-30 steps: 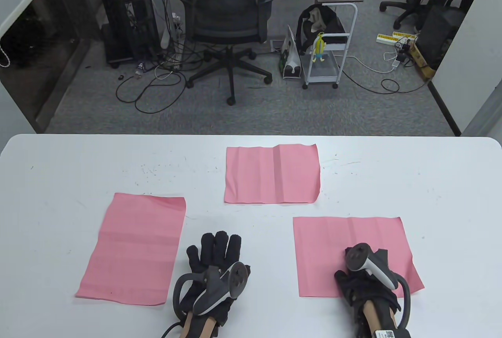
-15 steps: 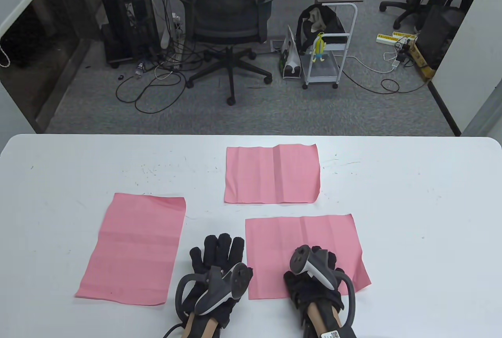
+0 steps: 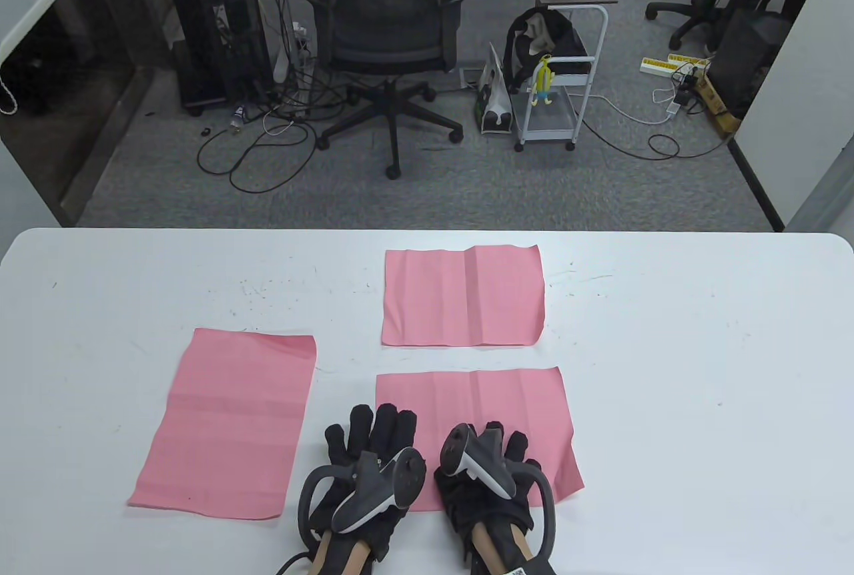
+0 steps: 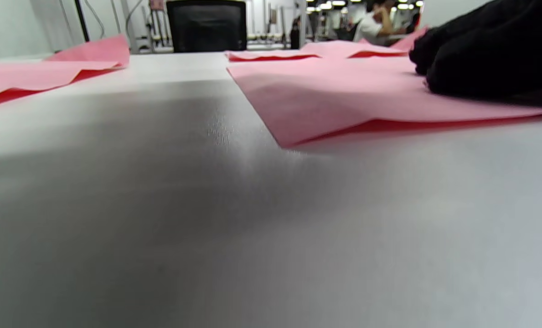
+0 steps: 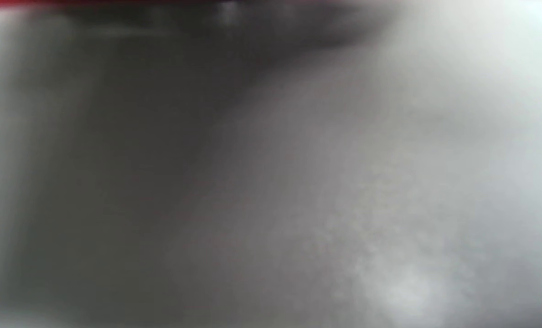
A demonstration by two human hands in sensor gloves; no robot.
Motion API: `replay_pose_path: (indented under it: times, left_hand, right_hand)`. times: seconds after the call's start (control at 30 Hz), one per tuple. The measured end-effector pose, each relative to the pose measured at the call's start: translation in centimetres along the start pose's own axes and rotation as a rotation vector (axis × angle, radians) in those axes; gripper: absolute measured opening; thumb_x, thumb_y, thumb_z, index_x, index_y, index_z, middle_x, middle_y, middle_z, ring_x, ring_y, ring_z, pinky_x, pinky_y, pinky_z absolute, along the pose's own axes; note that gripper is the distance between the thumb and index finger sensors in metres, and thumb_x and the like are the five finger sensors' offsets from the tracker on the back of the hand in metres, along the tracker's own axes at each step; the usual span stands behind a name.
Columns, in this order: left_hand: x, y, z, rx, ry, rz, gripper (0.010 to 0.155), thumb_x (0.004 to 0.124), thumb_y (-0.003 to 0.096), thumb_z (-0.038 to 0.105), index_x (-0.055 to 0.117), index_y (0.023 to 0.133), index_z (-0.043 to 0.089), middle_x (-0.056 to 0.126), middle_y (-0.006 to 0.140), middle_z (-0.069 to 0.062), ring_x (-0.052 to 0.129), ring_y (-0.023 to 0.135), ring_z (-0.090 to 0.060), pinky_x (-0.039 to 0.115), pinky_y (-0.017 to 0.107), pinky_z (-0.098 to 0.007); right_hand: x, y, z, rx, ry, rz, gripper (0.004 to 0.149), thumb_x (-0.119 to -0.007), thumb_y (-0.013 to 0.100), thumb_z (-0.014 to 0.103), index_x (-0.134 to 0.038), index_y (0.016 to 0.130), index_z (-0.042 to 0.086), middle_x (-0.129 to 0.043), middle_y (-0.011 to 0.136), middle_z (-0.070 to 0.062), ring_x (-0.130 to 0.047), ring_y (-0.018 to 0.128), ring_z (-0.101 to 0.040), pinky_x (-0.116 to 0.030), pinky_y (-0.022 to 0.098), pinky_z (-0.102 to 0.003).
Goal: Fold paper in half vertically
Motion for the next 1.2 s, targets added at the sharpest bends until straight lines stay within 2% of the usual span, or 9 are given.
replay_pose_path:
  times: [0.2, 0.43, 0.5, 0.63, 0.77, 0.83, 0.93, 1.03, 1.2]
  left_hand:
    - [2.1, 0.7, 0.6, 0.031, 0.030, -0.125, 0.075, 0.043, 0.0564, 0.061, 0.014, 0.120, 0.032, 0.018, 0.131, 0.000, 0.015, 0.118, -0.045, 0.026, 0.081, -0.072]
    - [4.0, 1.3, 0.5, 0.044, -0.009, -0.261, 0.080, 0.040, 0.0562, 0.063, 0.004, 0.119, 0.028, 0.008, 0.129, -0.007, 0.008, 0.117, -0.048, 0.022, 0.080, -0.073]
    - [5.0, 1.4, 0.5, 0.063, -0.028, -0.345, 0.080, 0.036, 0.0560, 0.063, 0.000, 0.117, 0.027, -0.003, 0.125, -0.008, 0.004, 0.115, -0.048, 0.020, 0.080, -0.073]
    - [5.1, 1.4, 0.5, 0.066, -0.038, -0.349, 0.080, 0.034, 0.0562, 0.063, -0.003, 0.117, 0.026, -0.007, 0.124, -0.009, -0.001, 0.113, -0.049, 0.016, 0.079, -0.074]
    - [5.1, 1.4, 0.4, 0.068, -0.050, -0.355, 0.080, 0.034, 0.0563, 0.063, -0.003, 0.117, 0.026, -0.008, 0.124, -0.009, -0.002, 0.113, -0.049, 0.015, 0.078, -0.074]
    - [5.2, 1.4, 0.4, 0.068, -0.050, -0.356, 0.080, 0.034, 0.0562, 0.063, -0.004, 0.117, 0.026, -0.008, 0.123, -0.009, -0.003, 0.113, -0.048, 0.015, 0.078, -0.074]
    - [5.2, 1.4, 0.4, 0.068, -0.054, -0.357, 0.080, 0.035, 0.0560, 0.063, -0.003, 0.117, 0.026, -0.008, 0.123, -0.008, -0.003, 0.113, -0.048, 0.015, 0.078, -0.074]
    - [5.1, 1.5, 0.3, 0.066, -0.056, -0.350, 0.080, 0.036, 0.0559, 0.063, -0.002, 0.117, 0.027, -0.007, 0.124, -0.008, -0.001, 0.113, -0.048, 0.015, 0.079, -0.074]
    - [5.0, 1.6, 0.3, 0.066, -0.047, -0.347, 0.080, 0.036, 0.0557, 0.063, -0.001, 0.117, 0.027, -0.006, 0.124, -0.008, 0.000, 0.113, -0.047, 0.017, 0.079, -0.074]
  right_hand:
    - [0.0, 0.0, 0.0, 0.009, -0.015, -0.014, 0.076, -0.050, 0.045, 0.065, -0.013, 0.105, 0.035, -0.009, 0.114, -0.012, -0.016, 0.103, -0.050, -0.035, 0.070, -0.069]
    - [0.0, 0.0, 0.0, 0.010, -0.027, -0.022, 0.076, -0.049, 0.045, 0.065, -0.014, 0.105, 0.034, -0.009, 0.114, -0.012, -0.017, 0.103, -0.050, -0.035, 0.070, -0.069]
    - [0.1, 0.0, 0.0, 0.013, -0.026, -0.024, 0.076, -0.049, 0.045, 0.065, -0.014, 0.105, 0.034, -0.009, 0.115, -0.012, -0.017, 0.103, -0.051, -0.035, 0.070, -0.069]
    - [1.0, -0.1, -0.7, 0.033, -0.008, -0.035, 0.077, -0.051, 0.045, 0.065, -0.012, 0.105, 0.034, -0.010, 0.115, -0.011, -0.019, 0.104, -0.049, -0.034, 0.072, -0.067]
    - [4.9, 0.0, -3.7, 0.015, 0.084, -0.128, 0.077, -0.052, 0.045, 0.064, -0.014, 0.105, 0.034, -0.013, 0.116, -0.009, -0.022, 0.106, -0.047, -0.035, 0.074, -0.065]
    - [6.9, 0.7, -6.0, -0.018, 0.155, -0.145, 0.078, -0.054, 0.045, 0.063, -0.015, 0.106, 0.033, -0.015, 0.116, -0.009, -0.023, 0.106, -0.046, -0.035, 0.074, -0.065]
    - [8.5, 2.4, -9.1, -0.060, 0.265, -0.120, 0.077, -0.057, 0.046, 0.062, -0.018, 0.106, 0.033, -0.019, 0.117, -0.007, -0.023, 0.107, -0.045, -0.034, 0.075, -0.064]
    - [8.9, 4.7, -11.9, -0.121, 0.306, -0.040, 0.076, -0.057, 0.046, 0.061, -0.020, 0.106, 0.034, -0.021, 0.118, -0.006, -0.021, 0.107, -0.045, -0.032, 0.075, -0.064]
    - [8.5, 7.5, -13.9, -0.174, 0.306, -0.014, 0.077, -0.058, 0.045, 0.062, -0.020, 0.106, 0.035, -0.019, 0.118, -0.005, -0.020, 0.108, -0.044, -0.030, 0.076, -0.064]
Point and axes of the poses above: the tracker on the back of each hand, its own z axis roughly to the thumb side, its own y axis roughly from the wrist to the fingertips, x = y × z, the point moved 5 cm from there along y, roughly from the wrist to the fingertips
